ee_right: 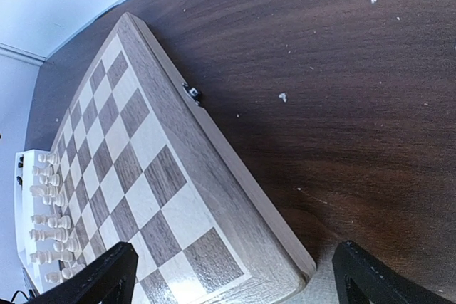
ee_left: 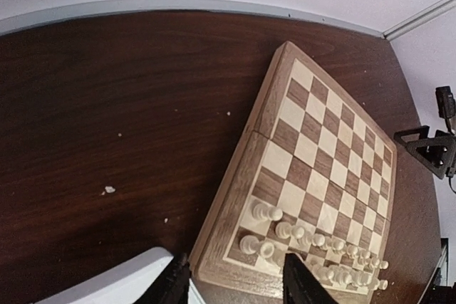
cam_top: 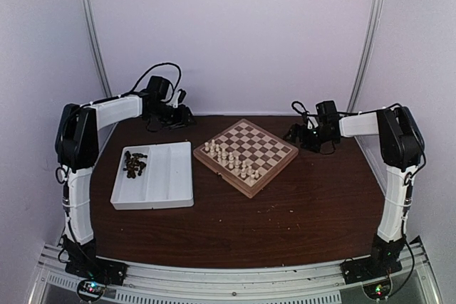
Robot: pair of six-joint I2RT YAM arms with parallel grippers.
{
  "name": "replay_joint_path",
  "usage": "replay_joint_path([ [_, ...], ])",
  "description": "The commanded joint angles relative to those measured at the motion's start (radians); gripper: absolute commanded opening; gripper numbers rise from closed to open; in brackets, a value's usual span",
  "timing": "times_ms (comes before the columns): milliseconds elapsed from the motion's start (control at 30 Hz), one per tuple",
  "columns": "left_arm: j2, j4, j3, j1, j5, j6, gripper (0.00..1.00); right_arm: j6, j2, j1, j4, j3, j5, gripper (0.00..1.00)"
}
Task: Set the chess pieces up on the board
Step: Move the chessboard to the center of the board.
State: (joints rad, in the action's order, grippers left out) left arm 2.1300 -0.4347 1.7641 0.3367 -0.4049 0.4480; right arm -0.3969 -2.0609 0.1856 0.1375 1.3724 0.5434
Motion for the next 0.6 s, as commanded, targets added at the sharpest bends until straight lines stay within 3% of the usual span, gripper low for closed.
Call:
replay_joint_path([
  [0,0.116,-0.020,0.138,0.004,-0.027,0.026,0.40,-0.005,0.027,0.009,-0.022,-0.013,0.018,1.00],
  [167,0.248,-0.024,0.276,0.005,-0.050,0.066,0.26,-0.008,0.029,0.008,-0.023,-0.013,0.023,1.00],
  [400,0.407,-0.103,0.466,0.020,-0.044,0.086,0.27,-0.018,0.020,0.009,-0.028,-0.021,0.040,1.00],
  [567,0.459,-0.139,0.515,0.028,-0.047,0.094,0.28,-0.022,0.011,0.012,-0.020,-0.018,0.059,1.00],
])
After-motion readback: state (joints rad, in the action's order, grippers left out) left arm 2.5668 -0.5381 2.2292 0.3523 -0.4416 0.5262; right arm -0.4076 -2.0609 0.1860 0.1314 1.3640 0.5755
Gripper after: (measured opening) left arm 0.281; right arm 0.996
